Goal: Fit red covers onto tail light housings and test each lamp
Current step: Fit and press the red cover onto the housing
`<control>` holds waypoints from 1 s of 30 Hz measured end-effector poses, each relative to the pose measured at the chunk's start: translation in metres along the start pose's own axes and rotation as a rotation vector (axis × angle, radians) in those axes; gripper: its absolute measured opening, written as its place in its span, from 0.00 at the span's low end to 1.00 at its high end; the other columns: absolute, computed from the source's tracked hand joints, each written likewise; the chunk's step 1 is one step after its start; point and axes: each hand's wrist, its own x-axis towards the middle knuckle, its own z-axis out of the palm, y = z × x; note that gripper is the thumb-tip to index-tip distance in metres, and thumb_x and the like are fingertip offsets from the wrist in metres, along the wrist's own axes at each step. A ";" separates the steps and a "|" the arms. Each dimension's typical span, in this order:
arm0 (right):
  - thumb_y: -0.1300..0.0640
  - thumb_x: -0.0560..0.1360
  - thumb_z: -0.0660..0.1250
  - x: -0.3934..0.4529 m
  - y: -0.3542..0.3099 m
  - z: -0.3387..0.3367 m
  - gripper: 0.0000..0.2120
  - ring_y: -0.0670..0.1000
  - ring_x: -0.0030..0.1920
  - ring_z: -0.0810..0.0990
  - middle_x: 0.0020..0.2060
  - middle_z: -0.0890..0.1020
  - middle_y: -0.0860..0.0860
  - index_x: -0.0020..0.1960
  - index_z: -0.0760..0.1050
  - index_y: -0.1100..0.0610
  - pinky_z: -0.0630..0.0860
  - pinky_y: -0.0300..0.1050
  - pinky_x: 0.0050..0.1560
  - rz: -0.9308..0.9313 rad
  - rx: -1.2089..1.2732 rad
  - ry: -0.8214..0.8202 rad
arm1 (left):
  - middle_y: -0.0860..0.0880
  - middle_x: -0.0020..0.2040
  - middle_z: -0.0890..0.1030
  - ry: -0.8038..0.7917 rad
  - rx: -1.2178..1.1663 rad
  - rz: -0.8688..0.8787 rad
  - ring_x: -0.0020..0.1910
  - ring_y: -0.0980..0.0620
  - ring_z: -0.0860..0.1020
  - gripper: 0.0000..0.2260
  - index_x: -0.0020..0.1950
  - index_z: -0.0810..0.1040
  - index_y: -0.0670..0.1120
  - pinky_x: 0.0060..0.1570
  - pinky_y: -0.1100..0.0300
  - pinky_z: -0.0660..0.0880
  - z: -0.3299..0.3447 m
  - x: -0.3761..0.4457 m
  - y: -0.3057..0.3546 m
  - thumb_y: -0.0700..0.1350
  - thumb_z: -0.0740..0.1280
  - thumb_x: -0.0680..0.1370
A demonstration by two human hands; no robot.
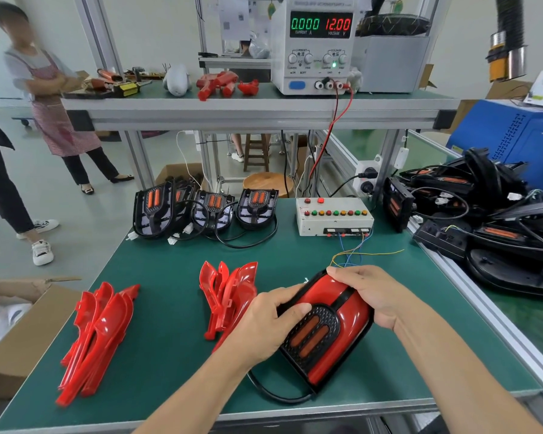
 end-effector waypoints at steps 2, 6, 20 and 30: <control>0.52 0.76 0.74 0.000 -0.001 0.000 0.12 0.59 0.42 0.85 0.46 0.87 0.63 0.48 0.85 0.62 0.84 0.54 0.48 0.000 0.003 0.000 | 0.52 0.55 0.85 0.002 -0.003 -0.004 0.57 0.53 0.83 0.13 0.66 0.81 0.60 0.62 0.46 0.77 0.000 0.000 0.000 0.50 0.68 0.82; 0.52 0.76 0.74 -0.001 -0.001 0.000 0.15 0.61 0.45 0.85 0.48 0.87 0.63 0.53 0.84 0.64 0.84 0.57 0.52 0.004 0.008 0.010 | 0.54 0.56 0.85 -0.005 -0.011 -0.007 0.58 0.54 0.82 0.13 0.67 0.81 0.57 0.63 0.47 0.77 0.000 0.000 0.000 0.50 0.68 0.82; 0.43 0.68 0.76 -0.002 0.009 -0.007 0.24 0.62 0.49 0.87 0.48 0.87 0.62 0.52 0.85 0.62 0.84 0.53 0.49 -0.039 0.016 -0.013 | 0.54 0.56 0.85 -0.035 0.036 0.037 0.57 0.55 0.82 0.13 0.67 0.80 0.61 0.63 0.48 0.77 0.000 0.003 -0.001 0.54 0.67 0.83; 0.36 0.67 0.74 0.000 0.005 -0.007 0.29 0.60 0.51 0.87 0.49 0.87 0.60 0.52 0.85 0.61 0.85 0.52 0.51 -0.021 -0.032 -0.074 | 0.53 0.50 0.85 0.019 0.224 0.147 0.51 0.53 0.82 0.13 0.63 0.81 0.52 0.55 0.52 0.76 0.001 -0.001 -0.008 0.56 0.64 0.84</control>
